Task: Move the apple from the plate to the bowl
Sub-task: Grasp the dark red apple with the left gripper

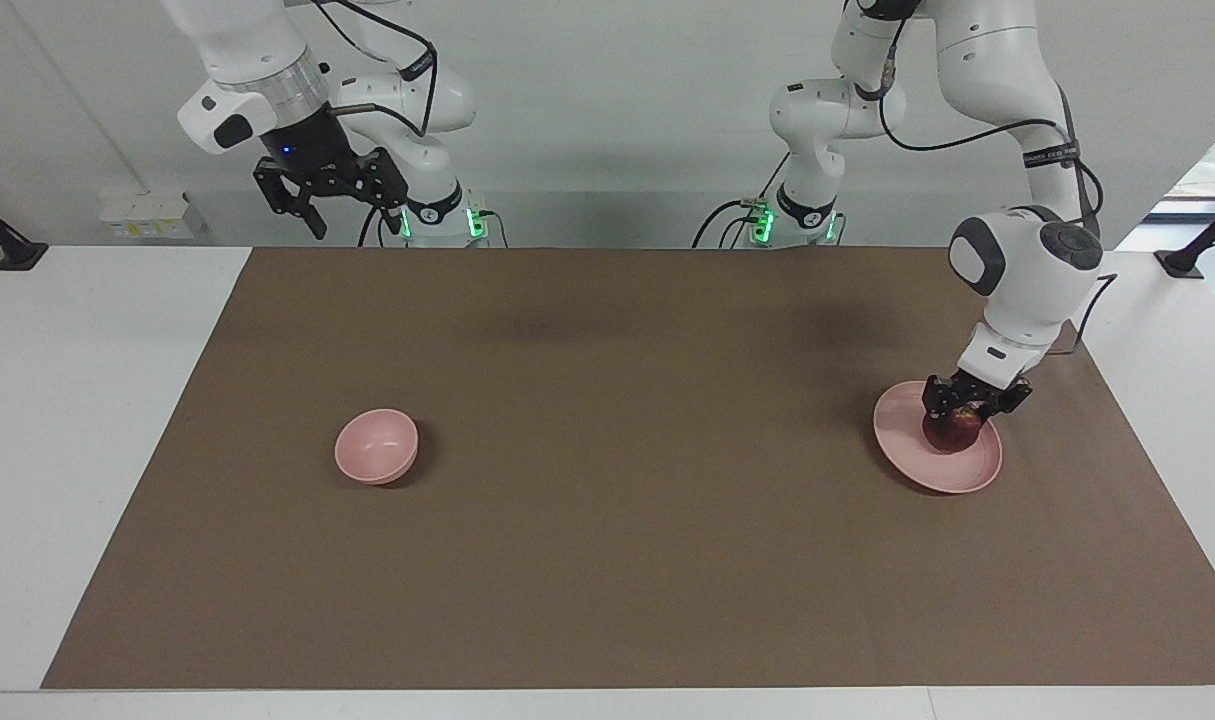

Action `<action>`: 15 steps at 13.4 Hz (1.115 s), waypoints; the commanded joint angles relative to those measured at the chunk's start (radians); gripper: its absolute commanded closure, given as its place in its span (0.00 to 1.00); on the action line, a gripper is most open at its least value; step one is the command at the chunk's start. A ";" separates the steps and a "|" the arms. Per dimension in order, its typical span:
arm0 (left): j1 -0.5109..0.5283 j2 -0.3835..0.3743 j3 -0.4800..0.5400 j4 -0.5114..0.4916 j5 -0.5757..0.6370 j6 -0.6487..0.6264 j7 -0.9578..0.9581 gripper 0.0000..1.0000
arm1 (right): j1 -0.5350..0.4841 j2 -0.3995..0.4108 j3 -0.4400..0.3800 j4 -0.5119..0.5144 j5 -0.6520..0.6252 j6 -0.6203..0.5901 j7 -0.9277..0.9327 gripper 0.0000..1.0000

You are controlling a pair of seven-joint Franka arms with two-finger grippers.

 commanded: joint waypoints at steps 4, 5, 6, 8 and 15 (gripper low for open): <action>0.016 0.001 -0.005 0.050 -0.006 -0.120 0.018 1.00 | -0.008 -0.011 0.003 -0.039 0.024 0.050 -0.027 0.00; 0.013 -0.003 -0.007 0.066 -0.006 -0.143 0.018 1.00 | -0.008 -0.012 0.003 -0.058 0.029 0.060 -0.028 0.00; 0.007 -0.008 -0.011 0.083 -0.006 -0.161 0.018 1.00 | -0.006 -0.014 0.003 -0.077 0.043 0.083 -0.027 0.00; -0.004 -0.011 -0.017 0.132 -0.009 -0.241 0.018 1.00 | -0.006 -0.014 0.003 -0.103 0.049 0.129 -0.027 0.00; -0.076 -0.118 -0.045 0.147 -0.247 -0.353 0.018 1.00 | 0.024 0.003 0.003 -0.172 0.154 0.231 0.037 0.00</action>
